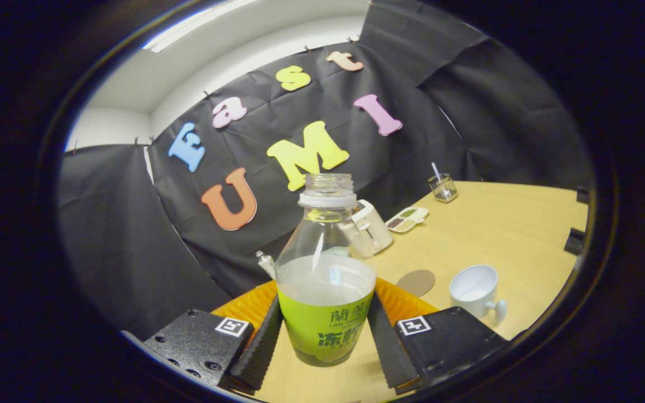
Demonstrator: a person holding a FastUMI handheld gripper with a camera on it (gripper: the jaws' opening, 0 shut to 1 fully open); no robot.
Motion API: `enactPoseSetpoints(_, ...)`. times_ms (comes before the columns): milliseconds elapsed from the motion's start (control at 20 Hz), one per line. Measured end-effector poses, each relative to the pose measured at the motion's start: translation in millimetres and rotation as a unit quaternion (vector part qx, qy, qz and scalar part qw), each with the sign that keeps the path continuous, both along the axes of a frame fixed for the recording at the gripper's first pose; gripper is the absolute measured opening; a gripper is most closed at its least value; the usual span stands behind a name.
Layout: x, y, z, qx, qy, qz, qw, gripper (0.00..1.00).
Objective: Take the bottle from table, then pour the juice into the cup, finally place the bottle on the coaster
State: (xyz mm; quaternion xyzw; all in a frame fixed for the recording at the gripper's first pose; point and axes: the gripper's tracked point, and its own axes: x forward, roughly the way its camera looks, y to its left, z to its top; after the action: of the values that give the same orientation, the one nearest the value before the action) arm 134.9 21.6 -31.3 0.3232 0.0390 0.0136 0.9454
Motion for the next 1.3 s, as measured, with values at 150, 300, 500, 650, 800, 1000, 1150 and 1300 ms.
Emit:
enactPoseSetpoints(150,2,-5,-6,0.083,-0.005,0.017,0.996,0.81)
enactPoseSetpoints(300,8,-5,-9,0.161,-0.005,0.045,0.986,0.80)
enactPoseSetpoints(500,11,-6,-5,0.248,-0.016,0.069,0.966,0.80)
enactPoseSetpoints(650,15,-14,-5,0.311,-0.027,0.077,0.947,0.80)
enactPoseSetpoints(800,18,-17,-10,0.350,-0.017,0.085,0.933,0.80)
enactPoseSetpoints(1000,19,-28,0,0.420,-0.030,0.094,0.902,0.80)
enactPoseSetpoints(1150,22,-31,4,0.476,-0.035,0.103,0.873,0.80)
enactPoseSetpoints(1300,24,-36,5,0.525,-0.038,0.117,0.842,0.80)
